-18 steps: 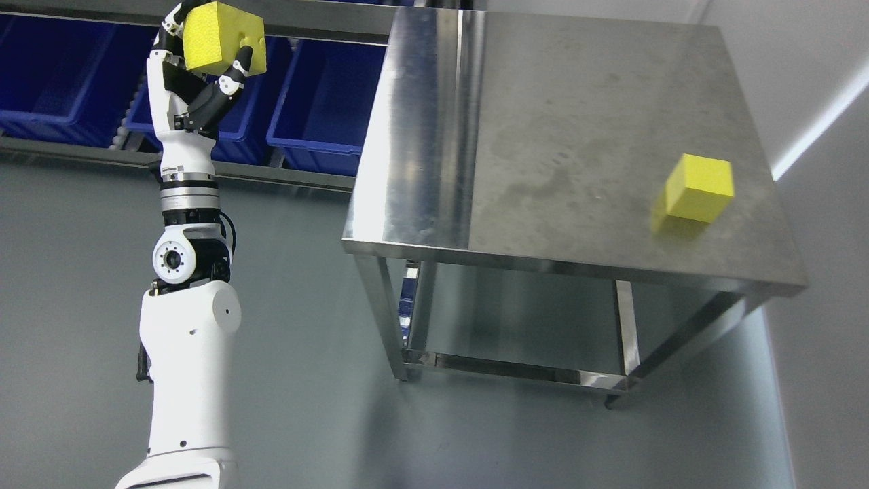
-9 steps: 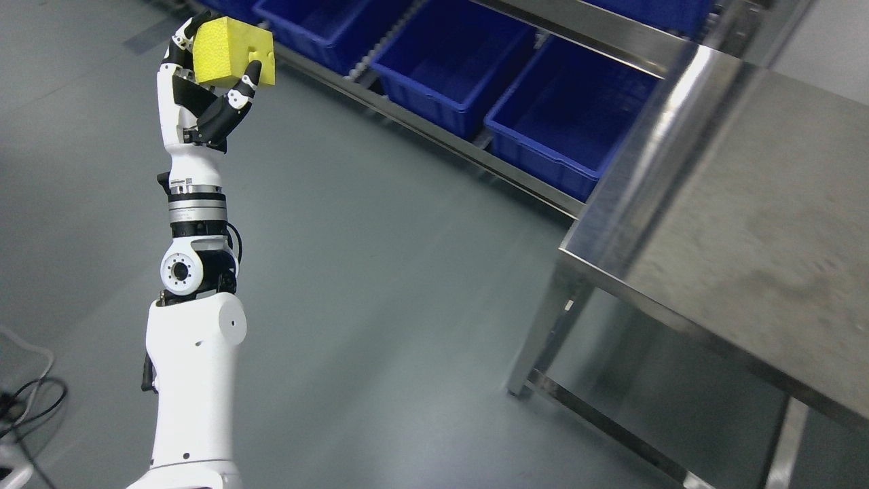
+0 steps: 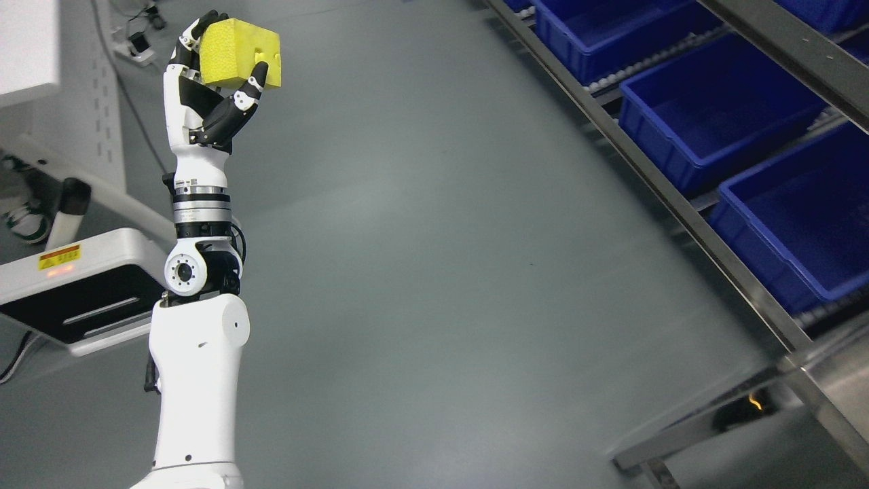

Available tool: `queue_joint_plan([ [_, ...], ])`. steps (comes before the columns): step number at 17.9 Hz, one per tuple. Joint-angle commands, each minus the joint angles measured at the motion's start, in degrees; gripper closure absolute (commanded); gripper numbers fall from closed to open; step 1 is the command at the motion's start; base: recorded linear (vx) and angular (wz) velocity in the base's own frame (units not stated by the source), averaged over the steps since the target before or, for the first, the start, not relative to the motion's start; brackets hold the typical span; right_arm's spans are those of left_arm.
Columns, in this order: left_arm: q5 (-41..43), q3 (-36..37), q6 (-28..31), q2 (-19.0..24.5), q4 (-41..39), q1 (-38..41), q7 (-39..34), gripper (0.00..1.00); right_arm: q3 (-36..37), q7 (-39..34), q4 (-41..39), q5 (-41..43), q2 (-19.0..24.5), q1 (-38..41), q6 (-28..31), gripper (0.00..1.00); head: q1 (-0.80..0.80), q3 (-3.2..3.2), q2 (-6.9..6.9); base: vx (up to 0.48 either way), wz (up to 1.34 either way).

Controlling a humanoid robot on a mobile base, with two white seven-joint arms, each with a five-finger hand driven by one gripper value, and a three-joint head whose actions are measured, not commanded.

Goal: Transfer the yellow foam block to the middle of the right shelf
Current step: 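Hold the cube raised in the left hand while turning toward the blue-bin shelf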

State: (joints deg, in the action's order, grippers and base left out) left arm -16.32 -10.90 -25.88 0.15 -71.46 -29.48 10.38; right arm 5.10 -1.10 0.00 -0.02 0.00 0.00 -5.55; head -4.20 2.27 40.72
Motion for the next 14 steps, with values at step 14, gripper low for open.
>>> queue_joint_plan([
  [14,0.1,0.0,0.5,0.9,-0.3,-0.1,0.0,0.57,0.0,0.0,-1.0,0.0,-1.0,-0.1,-0.1,0.0,0.0,0.0,0.0,0.115,0.44],
])
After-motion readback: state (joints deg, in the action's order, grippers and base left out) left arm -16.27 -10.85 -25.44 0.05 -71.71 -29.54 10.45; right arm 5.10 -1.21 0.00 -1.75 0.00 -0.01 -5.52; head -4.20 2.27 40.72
